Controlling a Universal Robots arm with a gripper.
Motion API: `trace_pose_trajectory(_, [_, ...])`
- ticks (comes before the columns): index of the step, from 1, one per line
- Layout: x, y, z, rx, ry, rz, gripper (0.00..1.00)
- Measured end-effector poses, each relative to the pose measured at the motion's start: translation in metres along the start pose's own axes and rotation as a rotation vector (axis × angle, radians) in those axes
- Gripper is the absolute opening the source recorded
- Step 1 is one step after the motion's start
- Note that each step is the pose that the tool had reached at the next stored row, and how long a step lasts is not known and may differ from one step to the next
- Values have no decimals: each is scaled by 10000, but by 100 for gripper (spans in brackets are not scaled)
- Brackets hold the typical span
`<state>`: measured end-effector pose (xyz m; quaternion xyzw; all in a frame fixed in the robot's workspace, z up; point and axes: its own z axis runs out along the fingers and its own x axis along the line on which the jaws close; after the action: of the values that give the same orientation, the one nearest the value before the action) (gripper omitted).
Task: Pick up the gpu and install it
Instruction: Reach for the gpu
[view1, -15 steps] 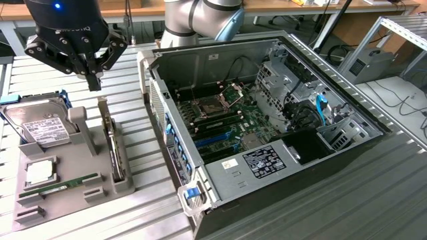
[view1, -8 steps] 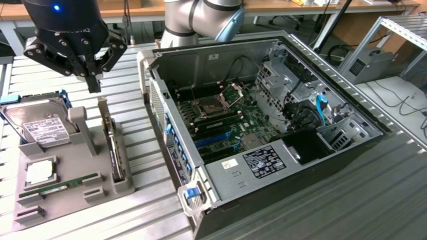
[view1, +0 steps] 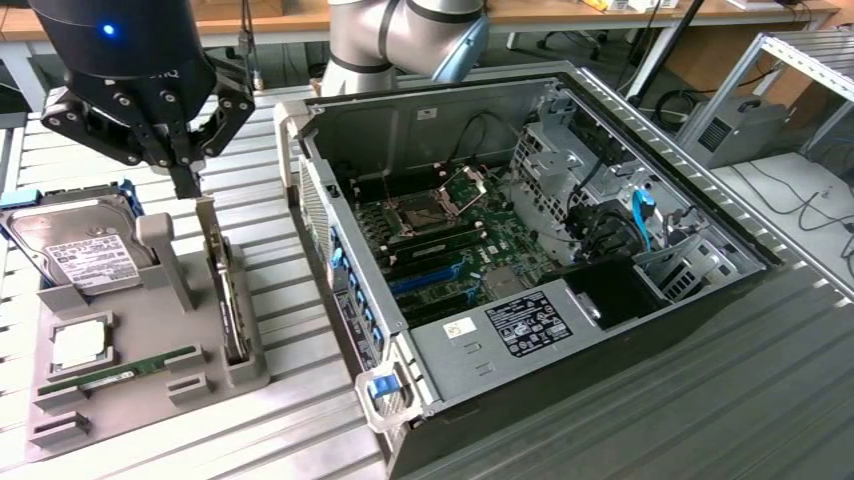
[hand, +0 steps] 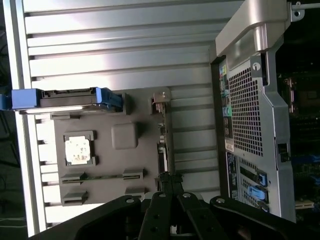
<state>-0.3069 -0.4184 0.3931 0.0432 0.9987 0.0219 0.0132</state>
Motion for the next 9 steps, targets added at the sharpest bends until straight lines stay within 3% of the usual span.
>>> trace_pose_trajectory(9, [34,-155,-8,0,0,0,11])
